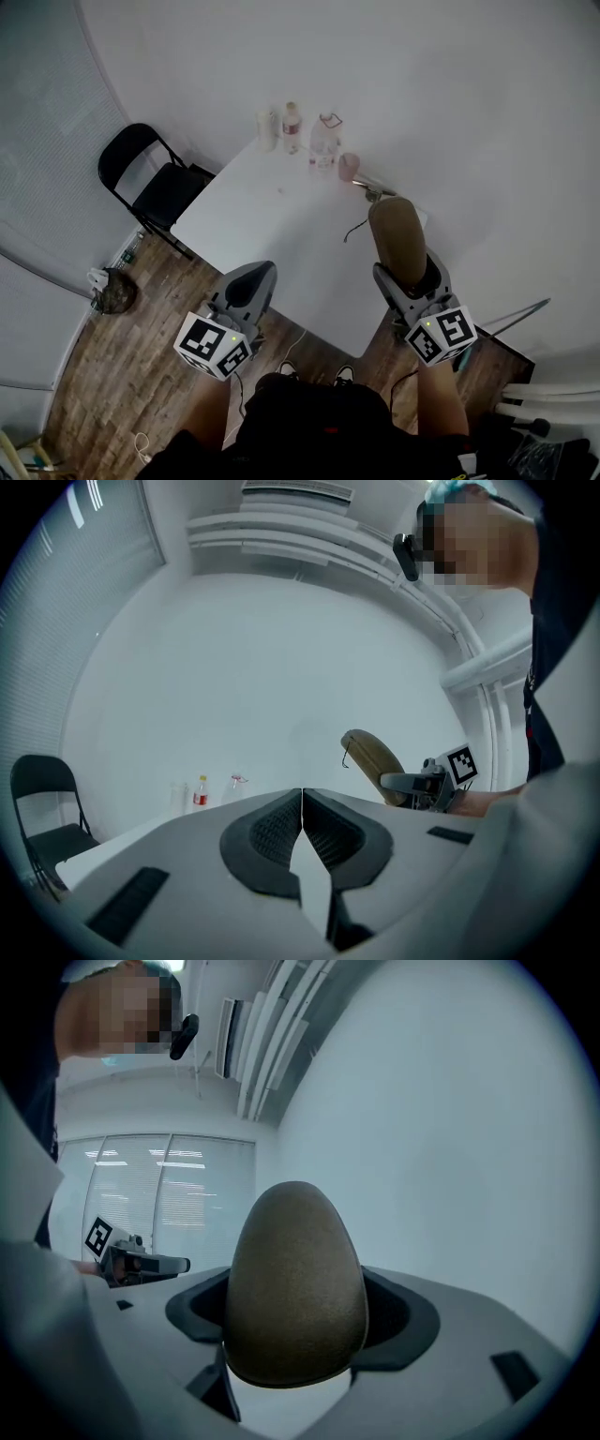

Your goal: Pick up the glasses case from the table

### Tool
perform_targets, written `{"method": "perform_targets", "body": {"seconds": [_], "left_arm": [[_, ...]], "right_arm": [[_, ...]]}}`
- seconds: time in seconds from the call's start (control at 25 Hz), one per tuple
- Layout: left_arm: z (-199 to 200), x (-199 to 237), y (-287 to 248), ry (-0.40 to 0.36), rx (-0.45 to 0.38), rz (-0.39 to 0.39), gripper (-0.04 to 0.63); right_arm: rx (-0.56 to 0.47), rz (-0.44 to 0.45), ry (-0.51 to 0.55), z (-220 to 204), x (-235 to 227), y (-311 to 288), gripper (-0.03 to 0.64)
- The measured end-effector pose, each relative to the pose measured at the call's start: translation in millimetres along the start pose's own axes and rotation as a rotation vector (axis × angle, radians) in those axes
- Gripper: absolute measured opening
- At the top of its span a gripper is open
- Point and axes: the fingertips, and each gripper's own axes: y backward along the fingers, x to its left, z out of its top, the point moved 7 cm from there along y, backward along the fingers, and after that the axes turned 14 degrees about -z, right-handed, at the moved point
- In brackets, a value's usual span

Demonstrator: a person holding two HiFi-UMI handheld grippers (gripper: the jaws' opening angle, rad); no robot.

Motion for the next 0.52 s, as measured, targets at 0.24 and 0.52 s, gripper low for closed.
{"method": "perform_targets", "body": {"seconds": [0.24, 0.52], "left_arm": [[11, -38, -17, -0.047, -0.003, 0.001, 0.021], [15, -66, -31, -0.064, -0.004, 0.008, 0.021]], "right_arm": [[-0.045, 0.009, 0.014, 25, -21, 31, 0.385], [-0.075, 0.01, 0.018, 40, -43, 58, 0.383]]}}
